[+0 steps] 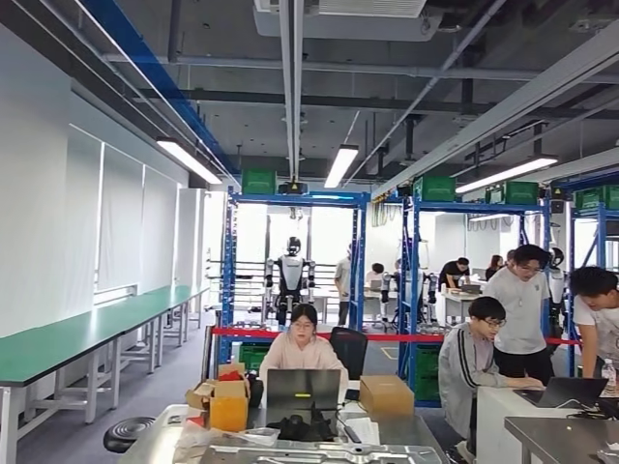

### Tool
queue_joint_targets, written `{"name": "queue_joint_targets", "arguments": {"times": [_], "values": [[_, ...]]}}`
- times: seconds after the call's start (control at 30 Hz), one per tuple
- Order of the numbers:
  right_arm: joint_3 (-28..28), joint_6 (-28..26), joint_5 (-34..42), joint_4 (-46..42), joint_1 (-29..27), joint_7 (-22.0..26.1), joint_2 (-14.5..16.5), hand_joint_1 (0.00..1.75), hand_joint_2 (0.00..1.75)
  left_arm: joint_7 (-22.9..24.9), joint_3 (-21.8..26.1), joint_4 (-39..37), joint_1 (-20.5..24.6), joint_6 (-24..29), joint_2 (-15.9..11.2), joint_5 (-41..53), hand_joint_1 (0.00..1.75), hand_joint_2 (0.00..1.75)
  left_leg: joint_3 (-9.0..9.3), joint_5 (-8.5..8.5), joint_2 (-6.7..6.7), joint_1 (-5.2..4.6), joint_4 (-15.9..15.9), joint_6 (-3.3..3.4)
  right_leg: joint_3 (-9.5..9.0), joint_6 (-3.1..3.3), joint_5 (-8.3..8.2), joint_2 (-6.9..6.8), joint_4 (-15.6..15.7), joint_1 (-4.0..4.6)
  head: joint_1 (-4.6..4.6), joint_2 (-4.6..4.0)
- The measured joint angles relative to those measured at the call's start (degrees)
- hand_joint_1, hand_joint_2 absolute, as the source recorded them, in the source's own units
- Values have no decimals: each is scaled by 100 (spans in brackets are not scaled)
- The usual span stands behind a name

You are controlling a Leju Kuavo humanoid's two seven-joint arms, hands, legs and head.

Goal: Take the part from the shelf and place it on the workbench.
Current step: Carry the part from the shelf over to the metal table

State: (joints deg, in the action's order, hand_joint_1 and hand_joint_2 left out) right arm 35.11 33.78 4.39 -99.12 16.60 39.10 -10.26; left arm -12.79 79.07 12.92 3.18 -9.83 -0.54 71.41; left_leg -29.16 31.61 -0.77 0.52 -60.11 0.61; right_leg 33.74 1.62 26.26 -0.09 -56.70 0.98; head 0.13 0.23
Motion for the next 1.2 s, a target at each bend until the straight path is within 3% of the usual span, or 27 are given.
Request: {"name": "queue_joint_targets", "arguments": {"times": [0.07,0.13,0.17,0.2,0.3,0.37,0.43,0.5,0.53,0.6,0.67,0.7,0.77,0.8,0.83,0.9,0.93,1.03,1.07,1.13,1.17,1.2], "values": [[1,1,-1,-3,3,5,21,175,175,0,-1,0,22,1,-7,2,0,175,-259,208,10,12,-505,-44,-137,-3,37,-11,79,-42,2,-2],[1,1,-5,2,-22,6,32,175,175,0,1,0,19,8,-24,2,0,175,-707,433,12,45,-1142,-106,-206,-17,107,-12,83,-65,1,-3],[1,1,-8,3,-43,7,33,175,175,0,1,0,6,10,-29,3,0,175,-865,435,14,66,-1288,-139,-249,-34,148,-9,81,-80,0,-3],[1,0,-10,4,-60,8,35,175,175,0,1,0,-8,9,-33,5,0,175,-934,315,17,92,-1247,-173,-305,-58,195,-5,77,-99,0,-3],[-1,-3,-15,4,-81,20,48,175,175,0,-1,-1,-31,8,-29,11,0,175,-773,-386,35,171,-384,-293,-509,-180,376,1,37,-166,1,-4],[-5,-4,-24,1,-90,33,61,175,175,1,-1,-3,-26,9,-22,19,0,175,-714,-496,58,154,-67,-232,-562,-278,495,2,-23,-174,-4,1],[-10,-4,-34,-8,-96,39,68,175,175,1,-1,-4,-21,9,-21,33,0,175,-702,-419,65,118,-53,-79,-576,-349,567,1,-63,-174,-9,4],[-17,-5,-39,-26,-90,40,72,175,175,-1,-1,-4,-22,8,-23,44,0,175,-635,-386,55,115,-46,10,-559,-386,617,-3,-198,-191,-10,3],[-25,-5,-39,-35,-84,40,74,175,175,-2,-1,-4,-17,7,-23,45,0,175,-594,-365,51,114,-38,45,-455,-404,689,-2,-413,-197,-10,3],[-41,-5,-40,-46,-83,42,75,175,175,-2,-1,-4,-4,5,-23,48,0,175,-535,-309,47,97,-30,98,-17,-427,957,-1,-1153,-197,-11,0],[-51,-5,-42,-45,-95,42,75,175,175,-3,-1,-4,-3,4,-23,50,0,175,-473,-242,39,62,-30,126,467,-411,1131,1,-1793,-186,-11,-1],[-53,-5,-43,-44,-98,42,75,175,175,-3,-1,-4,-7,4,-23,50,0,175,-428,-205,33,40,-29,135,586,-380,1049,2,-1837,-170,-11,-2],[-63,-5,-44,-45,-98,42,75,175,175,-6,0,-4,-8,4,-22,50,0,175,-322,-133,18,1,-20,147,517,-252,557,6,-1303,-96,-11,-3],[-72,-5,-44,-46,-96,42,75,175,175,-8,-1,-8,-6,2,-10,50,0,175,-272,-103,11,-4,-10,148,409,-152,307,3,-921,-37,-9,-3],[-81,-6,-45,-47,-94,41,76,175,175,-13,-1,-11,-4,-1,1,51,0,175,-241,-82,5,2,8,139,313,-53,165,3,-601,17,-9,-4],[-98,-7,-48,-53,-89,40,80,175,175,-26,0,-19,-8,-5,22,53,0,175,-199,-76,6,33,54,86,192,84,104,7,-256,90,-8,-2],[-105,-8,-49,-58,-89,39,83,175,175,-32,1,-20,-11,-5,23,55,0,175,-163,-96,12,41,81,49,138,112,110,15,-164,97,-10,-2],[-115,-26,-59,-81,-84,44,107,175,175,-41,-1,-20,4,-9,27,58,0,175,-114,-19,36,45,-40,-6,-133,96,41,3,86,38,-12,-3],[-116,-39,-62,-87,-80,48,121,175,175,-44,-1,-20,18,-7,20,58,0,175,-221,104,39,48,-257,-16,-205,72,43,-5,134,13,-10,-3],[-117,-63,-70,-88,-97,56,146,175,175,-45,-1,-20,29,2,-5,58,0,175,-607,372,40,62,-887,-63,-270,43,87,-10,155,-8,-10,-4],[-117,-70,-67,-87,-118,57,156,175,175,-44,0,-20,20,5,-16,59,0,175,-795,438,41,75,-1138,-98,-294,24,117,-7,153,-22,-10,-4],[-119,-65,-41,-87,-142,50,163,175,175,-43,1,-20,8,6,-24,59,0,175,-907,400,42,90,-1222,-138,-325,5,147,0,152,-38,-10,-4]]}}
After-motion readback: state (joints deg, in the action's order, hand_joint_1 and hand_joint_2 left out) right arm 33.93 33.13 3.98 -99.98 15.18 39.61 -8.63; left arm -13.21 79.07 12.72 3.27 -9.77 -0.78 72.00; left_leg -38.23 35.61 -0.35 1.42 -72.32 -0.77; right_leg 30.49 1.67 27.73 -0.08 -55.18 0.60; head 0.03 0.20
